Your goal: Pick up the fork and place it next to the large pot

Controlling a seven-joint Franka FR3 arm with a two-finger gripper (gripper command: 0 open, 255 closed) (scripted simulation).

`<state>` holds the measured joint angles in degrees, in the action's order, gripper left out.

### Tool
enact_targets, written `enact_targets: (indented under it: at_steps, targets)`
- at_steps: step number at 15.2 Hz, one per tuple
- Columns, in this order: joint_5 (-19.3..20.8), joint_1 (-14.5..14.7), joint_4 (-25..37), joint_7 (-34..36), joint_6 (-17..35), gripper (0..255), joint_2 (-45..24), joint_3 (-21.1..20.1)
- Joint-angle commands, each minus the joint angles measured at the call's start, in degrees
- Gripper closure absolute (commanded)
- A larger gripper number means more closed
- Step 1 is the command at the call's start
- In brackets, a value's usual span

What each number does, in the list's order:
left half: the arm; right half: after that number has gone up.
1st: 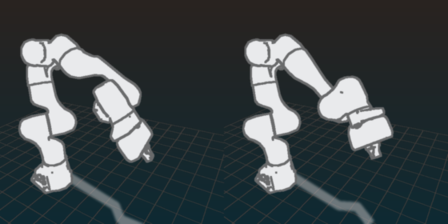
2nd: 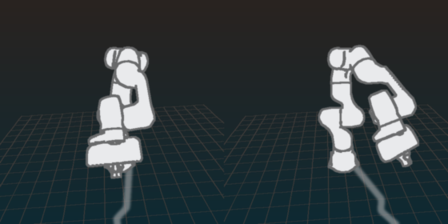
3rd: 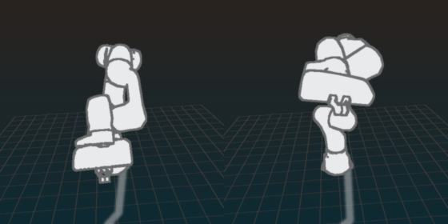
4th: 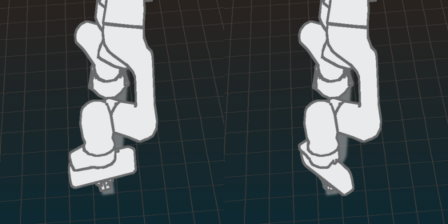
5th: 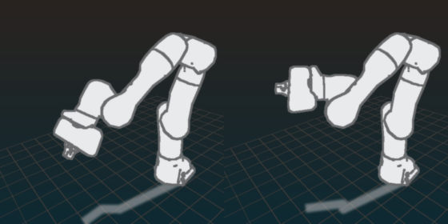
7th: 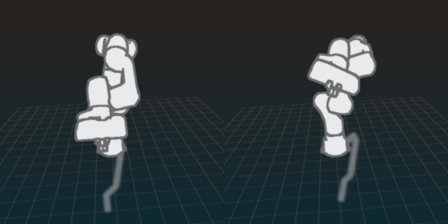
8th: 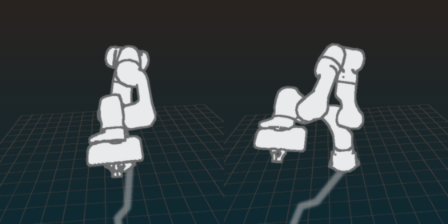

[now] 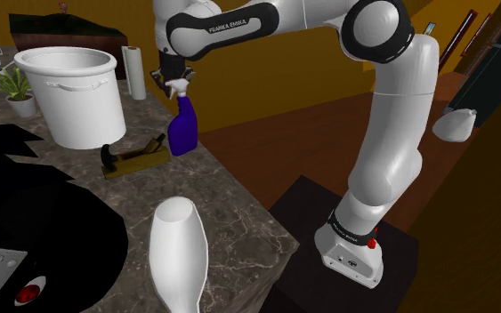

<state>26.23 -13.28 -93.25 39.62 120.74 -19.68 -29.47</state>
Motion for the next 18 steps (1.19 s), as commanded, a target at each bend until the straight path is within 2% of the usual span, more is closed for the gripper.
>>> enact_targets:
  at_steps: [1,18]
  targets:
    - [0.5,0.0,-1.0,0.6,1.3,255,-0.4,0.2]
    - [5.8,1.1,-7.1,5.9,11.1,255,-5.3,2.5]
